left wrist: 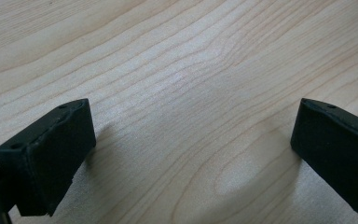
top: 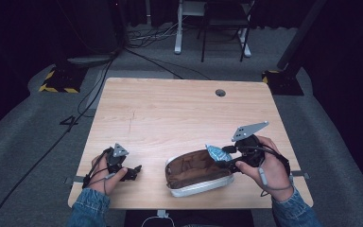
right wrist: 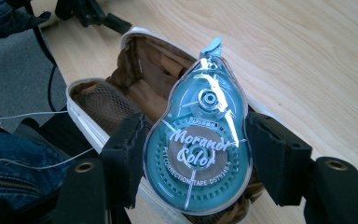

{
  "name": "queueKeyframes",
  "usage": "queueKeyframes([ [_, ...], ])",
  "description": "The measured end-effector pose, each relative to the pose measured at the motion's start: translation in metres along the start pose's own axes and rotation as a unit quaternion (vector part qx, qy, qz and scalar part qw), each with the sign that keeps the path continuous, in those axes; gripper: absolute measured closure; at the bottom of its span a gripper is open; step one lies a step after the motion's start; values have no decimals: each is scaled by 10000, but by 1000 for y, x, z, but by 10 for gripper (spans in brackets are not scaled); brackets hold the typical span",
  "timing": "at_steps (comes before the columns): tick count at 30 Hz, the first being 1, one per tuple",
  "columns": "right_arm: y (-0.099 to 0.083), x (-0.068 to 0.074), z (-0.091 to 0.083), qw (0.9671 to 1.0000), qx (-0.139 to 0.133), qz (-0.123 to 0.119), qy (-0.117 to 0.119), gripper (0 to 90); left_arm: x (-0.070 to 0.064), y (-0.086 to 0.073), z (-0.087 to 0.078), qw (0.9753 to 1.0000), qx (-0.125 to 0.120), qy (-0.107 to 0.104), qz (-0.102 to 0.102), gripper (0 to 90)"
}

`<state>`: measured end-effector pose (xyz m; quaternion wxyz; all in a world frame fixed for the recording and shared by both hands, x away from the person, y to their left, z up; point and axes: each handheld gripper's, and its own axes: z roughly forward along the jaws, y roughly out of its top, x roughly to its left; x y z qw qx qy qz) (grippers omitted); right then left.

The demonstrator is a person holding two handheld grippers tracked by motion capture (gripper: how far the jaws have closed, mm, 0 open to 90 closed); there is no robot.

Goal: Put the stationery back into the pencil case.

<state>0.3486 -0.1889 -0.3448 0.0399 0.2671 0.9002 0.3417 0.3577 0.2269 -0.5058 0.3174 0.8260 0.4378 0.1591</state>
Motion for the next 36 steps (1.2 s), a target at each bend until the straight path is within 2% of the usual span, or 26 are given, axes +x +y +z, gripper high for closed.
queueKeyframes([
  [10,4,12,19,9990,206,-271,287,396,0,0,0,10000,2,2,-2,0],
  [19,4,19,42,9962,541,-447,520,395,0,0,0,10000,0,0,0,0],
  [26,4,19,52,9951,651,-424,610,395,0,0,0,10000,-1,0,1,0],
  [36,3,18,61,9948,648,-422,667,395,0,0,0,10000,3,-2,1,0],
])
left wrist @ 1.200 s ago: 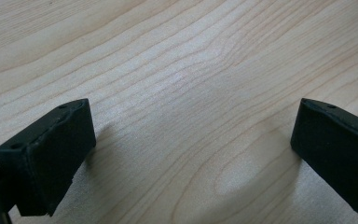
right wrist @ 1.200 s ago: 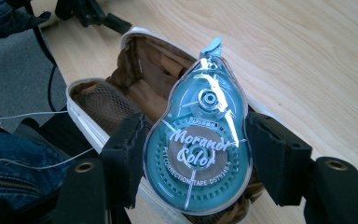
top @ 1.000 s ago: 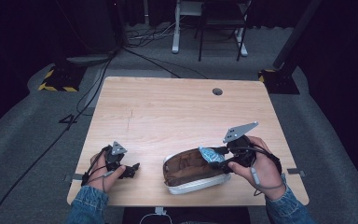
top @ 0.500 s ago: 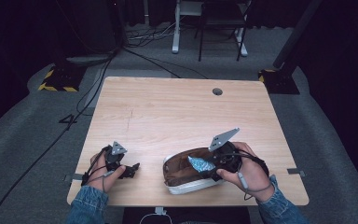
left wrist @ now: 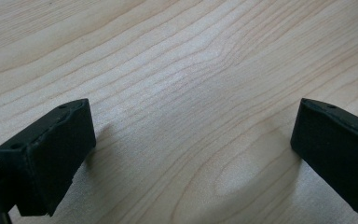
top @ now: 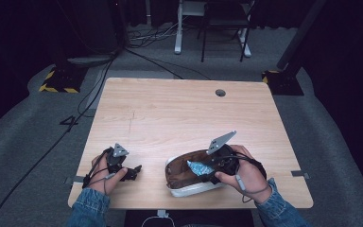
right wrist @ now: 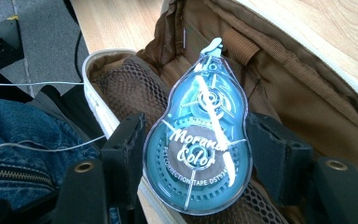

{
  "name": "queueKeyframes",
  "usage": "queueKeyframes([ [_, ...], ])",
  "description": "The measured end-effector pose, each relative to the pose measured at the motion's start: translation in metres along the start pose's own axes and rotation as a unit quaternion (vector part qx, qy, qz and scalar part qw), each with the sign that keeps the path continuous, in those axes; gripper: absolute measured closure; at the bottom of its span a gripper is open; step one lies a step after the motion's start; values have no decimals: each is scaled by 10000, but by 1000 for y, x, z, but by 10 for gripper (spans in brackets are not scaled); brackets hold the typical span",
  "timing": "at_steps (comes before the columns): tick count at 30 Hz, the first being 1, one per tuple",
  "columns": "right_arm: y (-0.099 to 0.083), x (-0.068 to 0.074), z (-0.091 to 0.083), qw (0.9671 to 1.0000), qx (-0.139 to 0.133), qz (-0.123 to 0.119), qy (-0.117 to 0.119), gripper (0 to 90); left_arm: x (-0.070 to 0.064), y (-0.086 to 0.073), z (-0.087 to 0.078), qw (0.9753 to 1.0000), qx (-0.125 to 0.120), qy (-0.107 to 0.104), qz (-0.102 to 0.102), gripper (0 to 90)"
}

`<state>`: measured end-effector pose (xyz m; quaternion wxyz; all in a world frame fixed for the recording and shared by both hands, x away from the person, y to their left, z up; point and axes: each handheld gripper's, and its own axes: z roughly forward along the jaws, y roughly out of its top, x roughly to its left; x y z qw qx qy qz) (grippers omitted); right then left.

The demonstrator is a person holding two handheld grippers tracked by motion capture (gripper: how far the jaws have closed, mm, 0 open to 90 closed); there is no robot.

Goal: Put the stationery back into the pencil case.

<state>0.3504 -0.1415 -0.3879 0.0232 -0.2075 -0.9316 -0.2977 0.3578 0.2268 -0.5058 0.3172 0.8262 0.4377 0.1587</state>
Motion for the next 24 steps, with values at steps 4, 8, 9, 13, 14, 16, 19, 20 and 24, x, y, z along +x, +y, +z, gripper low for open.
queueKeyframes([
  [4,0,-2,5,10000,-30,38,18,395,0,0,0,10000,-1,-5,-6,0],
  [8,0,-5,8,9998,-189,33,-33,392,0,0,0,10000,-11,-5,-17,0],
  [9,-1,-6,9,9997,-243,-41,-73,388,-1,0,1,10000,-10,-3,-33,0],
  [13,-1,-8,10,9985,-365,-244,-339,279,-1,1,1,10000,6,-24,-31,0],
  [14,-2,-8,9,9982,-396,-217,-388,266,-1,1,1,10000,0,-13,-20,0],
  [16,-2,-8,6,9979,-429,-231,-436,268,-1,1,1,10000,3,-17,1,0],
  [19,-3,-8,1,9973,-504,-229,-480,280,-1,2,2,10000,-6,-25,-1,0],
  [20,-3,-8,-2,9970,-544,-228,-503,280,-1,2,2,10000,-13,-27,-12,0],
  [24,-4,-8,-12,9952,-733,-216,-609,280,-1,2,2,10000,-16,-29,-6,0],
])
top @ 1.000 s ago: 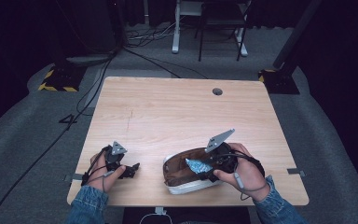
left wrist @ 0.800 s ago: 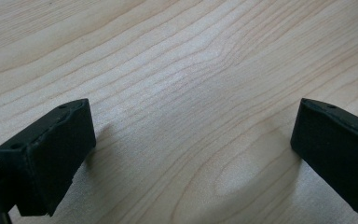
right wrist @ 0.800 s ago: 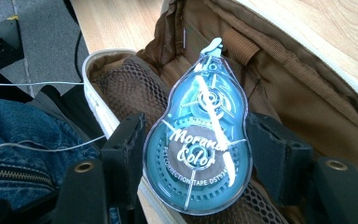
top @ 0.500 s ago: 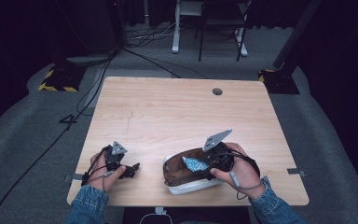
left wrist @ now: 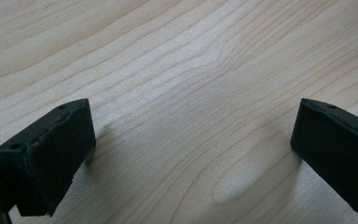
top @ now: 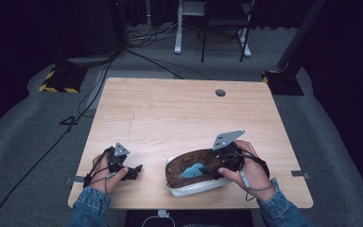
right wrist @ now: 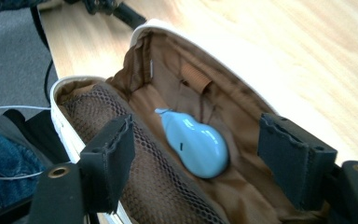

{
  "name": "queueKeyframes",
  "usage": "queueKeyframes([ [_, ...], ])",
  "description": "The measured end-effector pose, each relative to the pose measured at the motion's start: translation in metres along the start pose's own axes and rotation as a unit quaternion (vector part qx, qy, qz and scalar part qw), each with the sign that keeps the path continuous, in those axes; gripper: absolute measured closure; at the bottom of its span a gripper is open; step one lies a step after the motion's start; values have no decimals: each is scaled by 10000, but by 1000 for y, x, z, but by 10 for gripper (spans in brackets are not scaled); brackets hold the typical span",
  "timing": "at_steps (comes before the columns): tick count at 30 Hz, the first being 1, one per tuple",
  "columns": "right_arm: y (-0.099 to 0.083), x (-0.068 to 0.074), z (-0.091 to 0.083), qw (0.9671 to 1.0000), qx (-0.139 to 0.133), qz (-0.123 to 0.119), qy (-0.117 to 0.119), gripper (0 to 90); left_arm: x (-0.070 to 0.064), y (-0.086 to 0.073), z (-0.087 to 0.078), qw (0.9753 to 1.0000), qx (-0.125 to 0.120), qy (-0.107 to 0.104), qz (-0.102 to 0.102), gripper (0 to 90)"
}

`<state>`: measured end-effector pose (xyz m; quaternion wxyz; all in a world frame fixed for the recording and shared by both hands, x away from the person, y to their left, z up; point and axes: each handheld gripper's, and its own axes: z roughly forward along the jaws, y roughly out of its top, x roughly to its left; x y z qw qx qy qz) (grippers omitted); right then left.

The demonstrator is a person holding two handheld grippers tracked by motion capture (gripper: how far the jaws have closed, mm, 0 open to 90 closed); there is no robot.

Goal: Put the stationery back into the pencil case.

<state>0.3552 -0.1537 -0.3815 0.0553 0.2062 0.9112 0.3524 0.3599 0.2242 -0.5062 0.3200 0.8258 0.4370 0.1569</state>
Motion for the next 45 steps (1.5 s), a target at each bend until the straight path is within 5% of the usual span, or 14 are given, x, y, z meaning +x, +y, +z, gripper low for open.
queueKeyframes([
  [12,-6,-23,-27,9978,-406,137,-509,201,0,0,0,10000,-1,-2,-2,0],
  [20,-20,-47,-45,9924,-626,500,-932,167,0,0,-1,10000,9,-6,10,0],
  [33,-49,-85,-60,9788,-706,1081,-1588,164,3,1,0,10000,24,-17,67,0],
  [45,-86,-124,-66,9580,-730,1763,-2141,164,3,2,2,10000,3,-28,6,0],
])
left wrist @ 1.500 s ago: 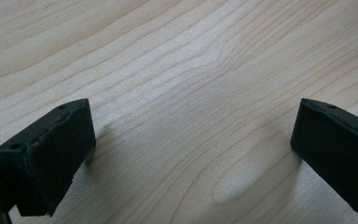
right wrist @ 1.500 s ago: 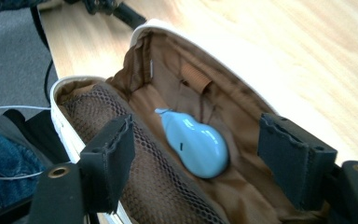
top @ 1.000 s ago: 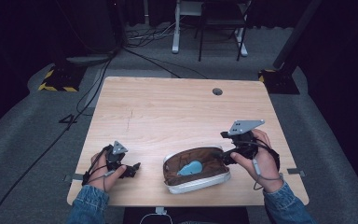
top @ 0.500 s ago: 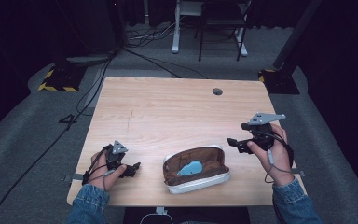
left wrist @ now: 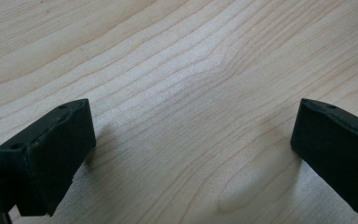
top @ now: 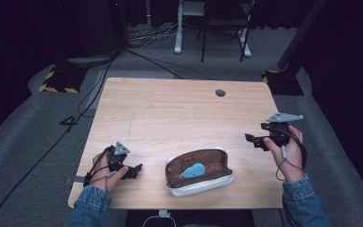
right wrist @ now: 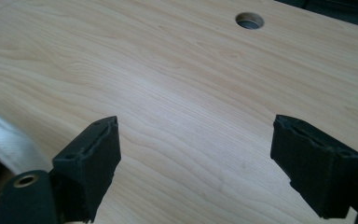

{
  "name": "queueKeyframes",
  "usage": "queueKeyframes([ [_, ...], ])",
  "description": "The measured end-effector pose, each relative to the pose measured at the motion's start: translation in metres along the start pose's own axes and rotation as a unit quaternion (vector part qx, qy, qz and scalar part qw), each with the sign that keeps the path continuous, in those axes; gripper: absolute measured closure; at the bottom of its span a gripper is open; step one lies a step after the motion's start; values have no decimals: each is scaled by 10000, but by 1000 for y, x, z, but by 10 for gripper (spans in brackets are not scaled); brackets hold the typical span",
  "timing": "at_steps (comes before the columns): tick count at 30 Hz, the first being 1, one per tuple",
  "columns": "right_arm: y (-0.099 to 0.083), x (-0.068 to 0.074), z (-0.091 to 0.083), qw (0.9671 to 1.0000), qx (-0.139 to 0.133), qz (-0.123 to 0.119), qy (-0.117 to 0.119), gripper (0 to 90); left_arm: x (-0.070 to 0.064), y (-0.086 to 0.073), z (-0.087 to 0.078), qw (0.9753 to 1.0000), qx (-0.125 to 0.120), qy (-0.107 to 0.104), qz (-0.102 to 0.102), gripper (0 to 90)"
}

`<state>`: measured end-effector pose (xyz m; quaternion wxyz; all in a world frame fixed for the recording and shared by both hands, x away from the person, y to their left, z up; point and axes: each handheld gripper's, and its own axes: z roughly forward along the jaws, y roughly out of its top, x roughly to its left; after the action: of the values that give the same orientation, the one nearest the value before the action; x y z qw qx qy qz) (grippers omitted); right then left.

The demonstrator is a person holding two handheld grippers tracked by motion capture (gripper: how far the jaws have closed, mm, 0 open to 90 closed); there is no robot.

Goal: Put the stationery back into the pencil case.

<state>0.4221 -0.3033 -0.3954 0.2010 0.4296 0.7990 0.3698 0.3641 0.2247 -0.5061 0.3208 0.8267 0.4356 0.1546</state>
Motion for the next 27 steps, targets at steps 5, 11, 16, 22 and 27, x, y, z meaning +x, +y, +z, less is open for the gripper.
queueKeyframes([
  [5,-14,-20,8,9993,46,322,-183,165,1,1,0,10000,14,10,76,0],
  [11,-24,-34,14,9984,38,460,-313,165,1,0,0,10000,1,2,42,0],
  [16,-34,-45,21,9978,52,539,-371,165,1,0,0,10000,1,3,42,0],
  [22,-44,-55,29,9979,60,544,-353,166,1,0,0,10000,3,3,42,0],
  [27,-55,-61,40,9977,97,557,-376,165,1,0,0,10000,1,4,44,0],
])
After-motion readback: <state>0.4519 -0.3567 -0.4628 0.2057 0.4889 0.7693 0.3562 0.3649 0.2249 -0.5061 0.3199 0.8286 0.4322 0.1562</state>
